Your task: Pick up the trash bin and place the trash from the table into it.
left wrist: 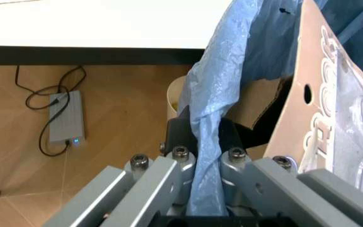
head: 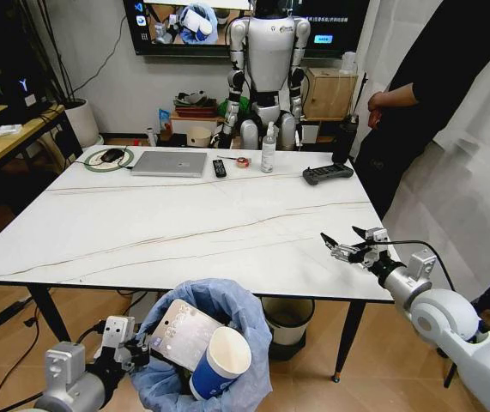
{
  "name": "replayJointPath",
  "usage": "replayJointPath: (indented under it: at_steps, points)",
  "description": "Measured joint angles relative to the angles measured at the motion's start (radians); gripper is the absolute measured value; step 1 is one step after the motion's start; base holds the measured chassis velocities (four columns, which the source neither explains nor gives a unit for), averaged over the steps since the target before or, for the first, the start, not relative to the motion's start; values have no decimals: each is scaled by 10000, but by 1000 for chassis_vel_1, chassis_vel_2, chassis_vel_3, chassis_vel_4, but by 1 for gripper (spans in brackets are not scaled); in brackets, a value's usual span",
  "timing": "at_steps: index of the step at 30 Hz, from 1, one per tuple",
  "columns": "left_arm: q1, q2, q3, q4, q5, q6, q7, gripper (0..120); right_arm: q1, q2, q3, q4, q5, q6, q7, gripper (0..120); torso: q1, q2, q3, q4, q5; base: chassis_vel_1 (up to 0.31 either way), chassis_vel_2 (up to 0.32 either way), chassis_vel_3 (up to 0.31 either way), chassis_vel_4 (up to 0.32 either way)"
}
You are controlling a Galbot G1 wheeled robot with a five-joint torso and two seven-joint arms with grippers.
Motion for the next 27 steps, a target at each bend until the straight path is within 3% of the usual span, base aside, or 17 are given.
replayJointPath:
  at_steps: [27]
  points:
    - [-146, 14, 0, 0, -139, 0, -7, 0, -173, 370, -30, -780, -229, -981, 1110, 100, 0, 0, 0, 0, 0, 0, 0, 0, 0]
